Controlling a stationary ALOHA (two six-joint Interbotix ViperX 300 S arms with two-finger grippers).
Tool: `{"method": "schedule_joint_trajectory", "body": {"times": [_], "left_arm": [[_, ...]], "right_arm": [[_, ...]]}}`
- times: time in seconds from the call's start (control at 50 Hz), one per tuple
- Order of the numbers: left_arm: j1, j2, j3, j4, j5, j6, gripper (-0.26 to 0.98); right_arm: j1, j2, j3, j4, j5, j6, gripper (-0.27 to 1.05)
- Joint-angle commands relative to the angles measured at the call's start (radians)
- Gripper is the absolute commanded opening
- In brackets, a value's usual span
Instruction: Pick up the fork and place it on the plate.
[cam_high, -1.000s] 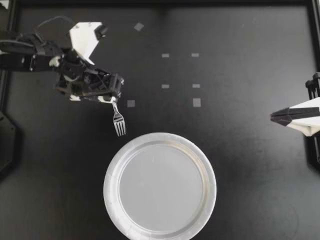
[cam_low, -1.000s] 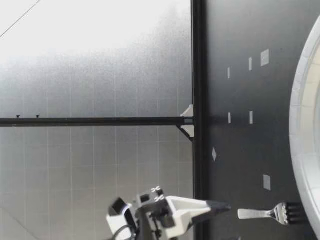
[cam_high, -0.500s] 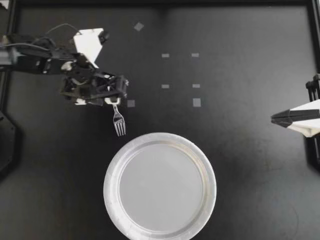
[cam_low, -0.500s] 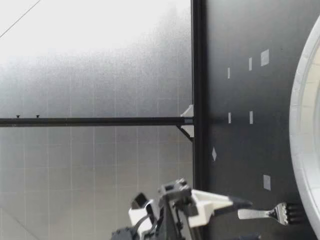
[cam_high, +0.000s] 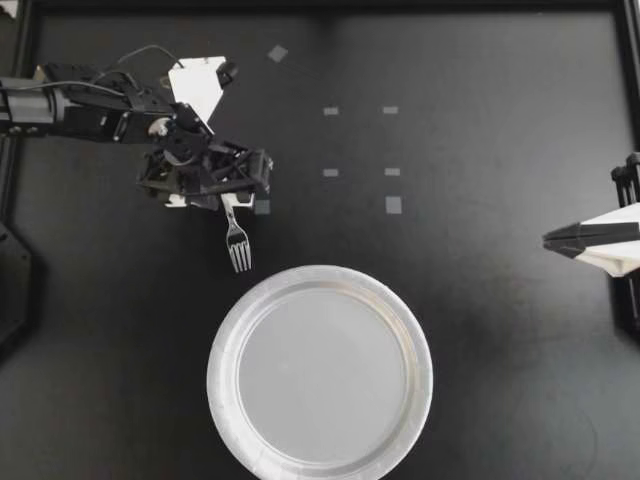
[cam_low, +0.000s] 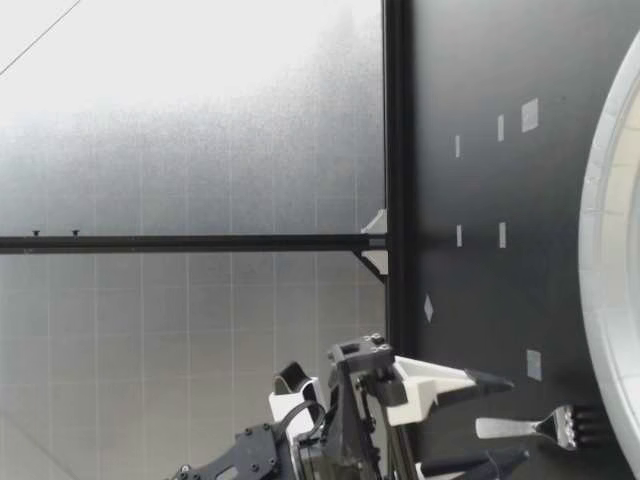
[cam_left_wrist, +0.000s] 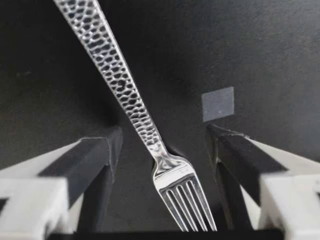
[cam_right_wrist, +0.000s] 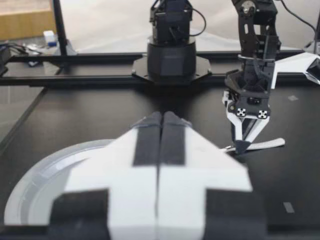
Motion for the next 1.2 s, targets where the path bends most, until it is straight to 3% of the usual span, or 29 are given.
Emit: {"method": "schedule_joint_trajectory", "body": {"times": [0.0, 0.4, 0.78, 1.18], "left_arm": [[0.003, -0.012, -0.021, -0.002, 0.002, 0.000, 0.59], [0.002, 0.009, -0.032, -0.002, 0.002, 0.000, 0.57], [0.003, 0.011, -0.040, -0.002, 0.002, 0.002, 0.23], [0.003, 0.015, -0.038, -0.003, 0.003, 0.003, 0.22]], "right_arm": [[-0.003, 0.002, -0.012, -0.002, -0.011, -0.002, -0.14], [-0.003, 0.000, -0.003, -0.003, -0.011, 0.002, -0.14], [-0.003, -0.002, 0.009, -0.003, -0.011, 0.002, -0.14], [-0.003, 0.000, 0.009, -0.003, -0.026, 0.002, -0.14]]}}
